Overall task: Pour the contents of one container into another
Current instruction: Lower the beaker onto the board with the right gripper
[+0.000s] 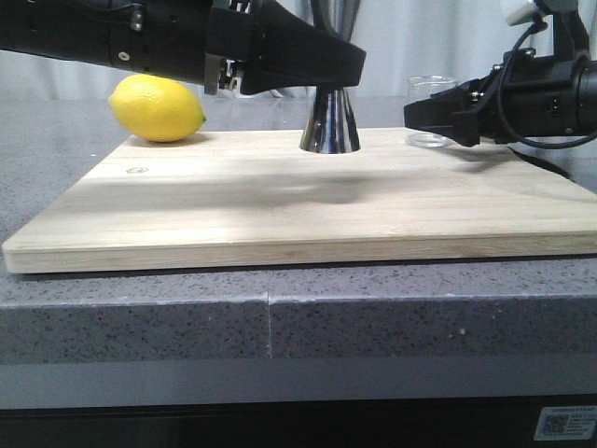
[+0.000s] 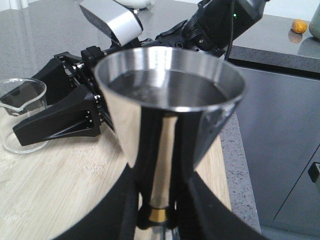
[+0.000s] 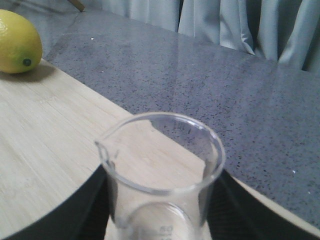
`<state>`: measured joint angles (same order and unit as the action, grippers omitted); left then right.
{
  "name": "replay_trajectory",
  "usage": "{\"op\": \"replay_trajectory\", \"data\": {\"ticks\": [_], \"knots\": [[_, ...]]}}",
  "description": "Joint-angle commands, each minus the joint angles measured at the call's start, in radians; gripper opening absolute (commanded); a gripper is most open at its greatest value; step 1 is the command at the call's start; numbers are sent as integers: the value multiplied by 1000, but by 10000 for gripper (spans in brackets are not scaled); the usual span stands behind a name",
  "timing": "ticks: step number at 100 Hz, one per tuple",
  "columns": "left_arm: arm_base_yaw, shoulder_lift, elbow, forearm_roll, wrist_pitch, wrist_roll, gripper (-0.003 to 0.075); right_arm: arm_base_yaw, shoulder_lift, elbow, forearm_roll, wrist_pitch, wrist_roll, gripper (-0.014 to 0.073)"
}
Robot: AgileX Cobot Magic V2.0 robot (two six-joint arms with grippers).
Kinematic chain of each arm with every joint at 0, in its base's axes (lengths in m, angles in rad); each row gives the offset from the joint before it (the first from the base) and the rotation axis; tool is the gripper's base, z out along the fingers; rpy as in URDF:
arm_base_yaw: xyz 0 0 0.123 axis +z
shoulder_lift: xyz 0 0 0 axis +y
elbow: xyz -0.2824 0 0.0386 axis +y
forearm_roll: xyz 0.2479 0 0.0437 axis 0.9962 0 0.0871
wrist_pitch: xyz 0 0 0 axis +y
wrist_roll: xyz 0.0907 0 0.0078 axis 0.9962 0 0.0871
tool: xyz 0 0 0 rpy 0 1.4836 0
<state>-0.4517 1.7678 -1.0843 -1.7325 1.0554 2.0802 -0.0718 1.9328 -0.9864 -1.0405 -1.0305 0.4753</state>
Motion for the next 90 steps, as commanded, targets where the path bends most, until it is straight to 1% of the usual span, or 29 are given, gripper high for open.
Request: {"op": "replay_trajectory", "data": {"ticks": [1,18,32,53,90], "knots": [[-8,-45,-30,-67,64,-10,-19,-6,-40,-20,20,9,-13,225],[-8,-45,-30,-67,64,-10,-19,-6,-40,-20,20,9,-13,348],[-8,-45,-30,-67,64,-10,-19,-6,-40,-20,20,9,-13,398],[-8,-45,-30,-67,64,-10,-19,-6,-40,-20,20,9,-13,431],[-8,-45,-30,-67,64,-10,-19,-6,-44,-20,26,7,23,432]]}}
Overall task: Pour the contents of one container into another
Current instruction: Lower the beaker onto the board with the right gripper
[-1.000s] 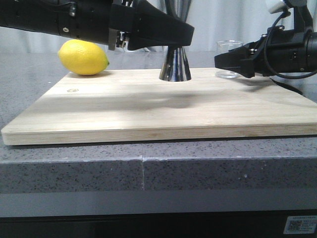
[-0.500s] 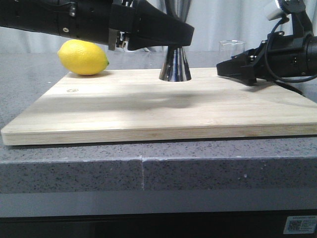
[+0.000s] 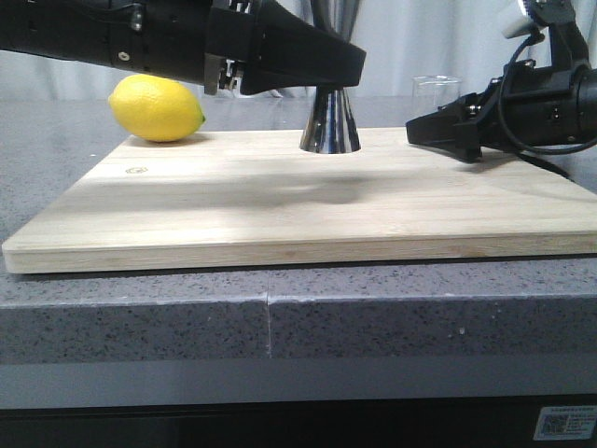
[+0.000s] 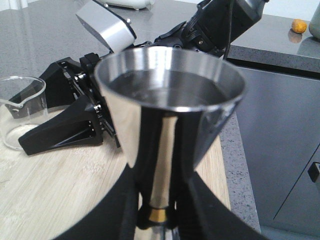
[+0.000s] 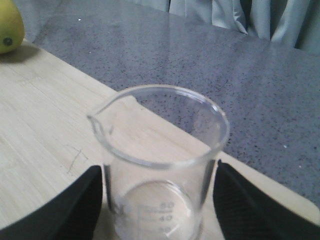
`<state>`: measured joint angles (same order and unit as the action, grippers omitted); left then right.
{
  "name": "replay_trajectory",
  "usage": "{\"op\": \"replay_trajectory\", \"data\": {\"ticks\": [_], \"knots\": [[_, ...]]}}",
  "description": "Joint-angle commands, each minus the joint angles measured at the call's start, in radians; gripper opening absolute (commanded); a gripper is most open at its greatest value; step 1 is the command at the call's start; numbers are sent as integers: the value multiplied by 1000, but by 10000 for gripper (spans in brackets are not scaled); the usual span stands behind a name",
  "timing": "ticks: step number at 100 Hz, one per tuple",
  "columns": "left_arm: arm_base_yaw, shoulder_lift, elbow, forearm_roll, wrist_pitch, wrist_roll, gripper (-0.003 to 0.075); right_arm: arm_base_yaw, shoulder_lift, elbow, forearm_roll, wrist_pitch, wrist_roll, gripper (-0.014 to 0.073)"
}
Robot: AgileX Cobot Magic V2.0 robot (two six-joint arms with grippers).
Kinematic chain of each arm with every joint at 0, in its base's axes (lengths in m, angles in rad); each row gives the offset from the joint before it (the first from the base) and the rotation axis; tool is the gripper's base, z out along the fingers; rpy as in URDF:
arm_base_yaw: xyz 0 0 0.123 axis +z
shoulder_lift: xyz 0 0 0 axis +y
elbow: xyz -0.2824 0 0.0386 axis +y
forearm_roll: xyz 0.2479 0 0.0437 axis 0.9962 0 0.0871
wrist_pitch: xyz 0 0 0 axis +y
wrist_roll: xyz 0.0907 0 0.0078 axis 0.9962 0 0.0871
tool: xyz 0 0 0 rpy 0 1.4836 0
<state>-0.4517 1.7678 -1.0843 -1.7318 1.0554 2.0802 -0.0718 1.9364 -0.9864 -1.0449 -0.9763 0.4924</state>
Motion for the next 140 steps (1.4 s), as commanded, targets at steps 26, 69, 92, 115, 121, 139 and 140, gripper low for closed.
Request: {"op": "replay_trajectory", "data": {"ticks": [26,69,92,115,121,139,140], "knots": [[-8,-45,-30,-68,62,-10,-19,-6,-89,-20,31,-42,25,432],[-8,-45,-30,-68,62,-10,-19,-6,-117,-20,-71,5,146,432],[-8,-45,-30,-68,62,-10,-19,-6,-151,-20,-105,46,176,432],[-8,-45,-30,-68,62,-8,-19,-6,-184,-20,-151,82,207,432],[-8,-45,-30,-68,62,-8,-19,-6,-189,-20,-160,86,222,432],[-8,-45,-30,-68,62,-8,-19,-6,-189,-20,-195,100,254,432],[-8,-45,-30,-68,62,-8,-19,-6,-189,-20,-195,103,254,432]]}}
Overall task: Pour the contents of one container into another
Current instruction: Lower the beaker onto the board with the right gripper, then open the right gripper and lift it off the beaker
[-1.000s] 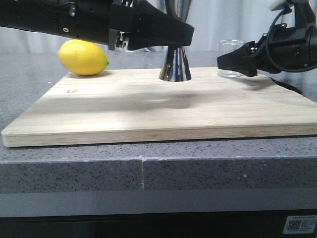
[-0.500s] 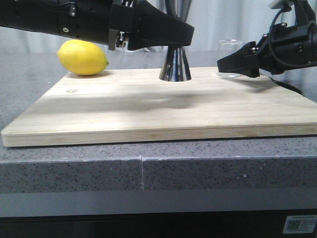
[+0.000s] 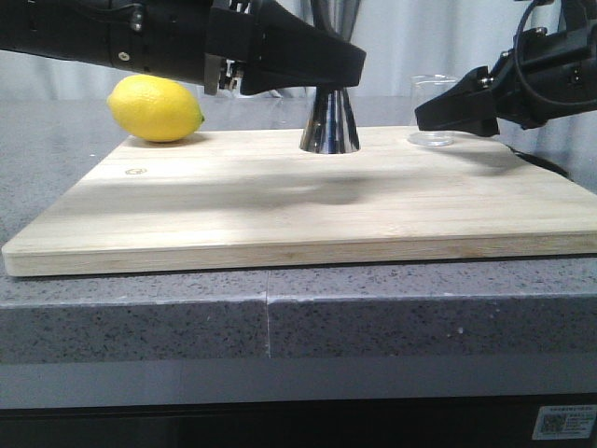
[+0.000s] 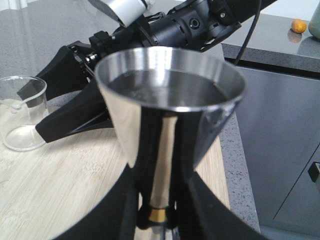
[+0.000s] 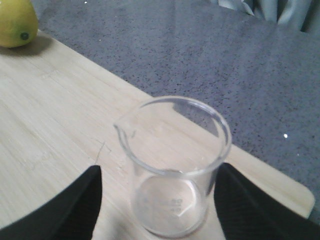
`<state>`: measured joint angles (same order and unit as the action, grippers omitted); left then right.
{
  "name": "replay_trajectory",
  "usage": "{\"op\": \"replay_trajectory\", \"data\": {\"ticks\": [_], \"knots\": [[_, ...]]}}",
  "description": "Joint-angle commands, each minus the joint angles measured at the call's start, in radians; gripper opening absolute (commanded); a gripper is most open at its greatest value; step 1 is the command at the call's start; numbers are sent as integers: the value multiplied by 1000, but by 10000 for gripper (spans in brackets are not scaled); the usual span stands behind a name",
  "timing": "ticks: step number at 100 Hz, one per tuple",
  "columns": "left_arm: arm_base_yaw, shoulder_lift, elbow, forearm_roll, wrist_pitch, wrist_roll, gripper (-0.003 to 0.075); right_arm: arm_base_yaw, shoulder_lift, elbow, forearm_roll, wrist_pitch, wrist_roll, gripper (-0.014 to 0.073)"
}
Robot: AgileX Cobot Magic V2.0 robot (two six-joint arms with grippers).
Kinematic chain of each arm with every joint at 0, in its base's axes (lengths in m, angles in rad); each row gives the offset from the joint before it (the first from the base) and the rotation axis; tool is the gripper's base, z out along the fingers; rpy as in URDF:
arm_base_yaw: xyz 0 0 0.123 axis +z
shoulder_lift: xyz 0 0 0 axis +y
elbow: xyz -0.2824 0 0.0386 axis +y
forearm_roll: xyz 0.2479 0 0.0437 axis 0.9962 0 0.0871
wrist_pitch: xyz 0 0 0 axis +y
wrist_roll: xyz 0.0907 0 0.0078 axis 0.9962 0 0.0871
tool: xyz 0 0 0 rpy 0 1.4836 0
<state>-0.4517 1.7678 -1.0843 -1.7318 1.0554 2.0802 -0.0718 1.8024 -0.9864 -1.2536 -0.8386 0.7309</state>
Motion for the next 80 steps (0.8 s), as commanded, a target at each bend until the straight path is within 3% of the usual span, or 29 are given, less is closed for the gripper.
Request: {"op": "replay_trajectory", "data": {"ticks": [1,80], "knots": [[-8,-45,-30,-68,62,-8,-19,-6,-55,-20,11,-32,15,432],[-8,-45,-30,-68,62,-8,-19,-51,-142,-20,-128,56,131,432]]}}
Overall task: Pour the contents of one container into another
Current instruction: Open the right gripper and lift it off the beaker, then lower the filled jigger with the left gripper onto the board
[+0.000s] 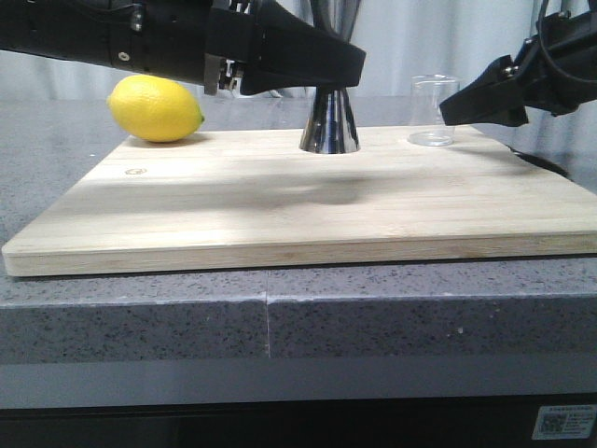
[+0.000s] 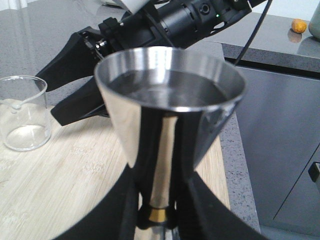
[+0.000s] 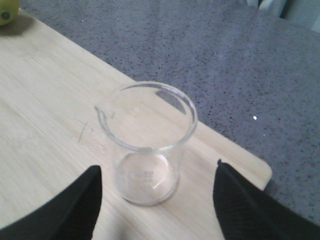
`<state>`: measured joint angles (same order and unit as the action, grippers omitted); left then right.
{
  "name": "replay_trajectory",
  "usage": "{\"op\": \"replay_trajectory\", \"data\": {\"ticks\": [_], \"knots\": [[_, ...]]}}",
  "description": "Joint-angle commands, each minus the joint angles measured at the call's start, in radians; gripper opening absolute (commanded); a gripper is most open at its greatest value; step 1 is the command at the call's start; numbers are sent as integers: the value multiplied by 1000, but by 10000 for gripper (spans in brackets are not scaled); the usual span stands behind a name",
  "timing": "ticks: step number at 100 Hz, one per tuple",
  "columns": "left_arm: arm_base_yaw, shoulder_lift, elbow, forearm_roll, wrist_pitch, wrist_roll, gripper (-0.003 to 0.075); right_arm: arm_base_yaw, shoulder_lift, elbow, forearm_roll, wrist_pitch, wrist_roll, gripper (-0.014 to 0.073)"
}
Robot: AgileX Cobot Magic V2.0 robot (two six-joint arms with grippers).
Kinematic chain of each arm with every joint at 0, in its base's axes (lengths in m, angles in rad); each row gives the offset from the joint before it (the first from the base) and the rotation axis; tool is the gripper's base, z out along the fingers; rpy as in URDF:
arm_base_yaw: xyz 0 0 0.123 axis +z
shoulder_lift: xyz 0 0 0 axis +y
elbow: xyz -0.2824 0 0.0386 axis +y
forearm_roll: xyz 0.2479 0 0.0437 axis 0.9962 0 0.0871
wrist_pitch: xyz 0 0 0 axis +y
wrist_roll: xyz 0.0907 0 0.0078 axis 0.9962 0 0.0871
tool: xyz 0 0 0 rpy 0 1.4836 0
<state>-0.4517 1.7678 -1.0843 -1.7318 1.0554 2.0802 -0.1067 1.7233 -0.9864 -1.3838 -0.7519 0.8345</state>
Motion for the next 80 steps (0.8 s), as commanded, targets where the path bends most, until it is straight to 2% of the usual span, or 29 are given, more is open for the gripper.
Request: {"op": "replay_trajectory", "data": {"ticks": [1,24,54,80], "knots": [[-8,-45,-30,-68,62,-8,-19,-16,-66,-20,2,-31,28,432],[-8,-45,-30,-68,62,-8,-19,-52,-144,-20,-68,-33,88,432],[-8,-45,-30,-68,57,-1,-19,-61,-285,-20,-78,-48,141,432],[38,-45,-30,-70,44,27,-19,-61,-382,-20,-81,-144,216,432]]}}
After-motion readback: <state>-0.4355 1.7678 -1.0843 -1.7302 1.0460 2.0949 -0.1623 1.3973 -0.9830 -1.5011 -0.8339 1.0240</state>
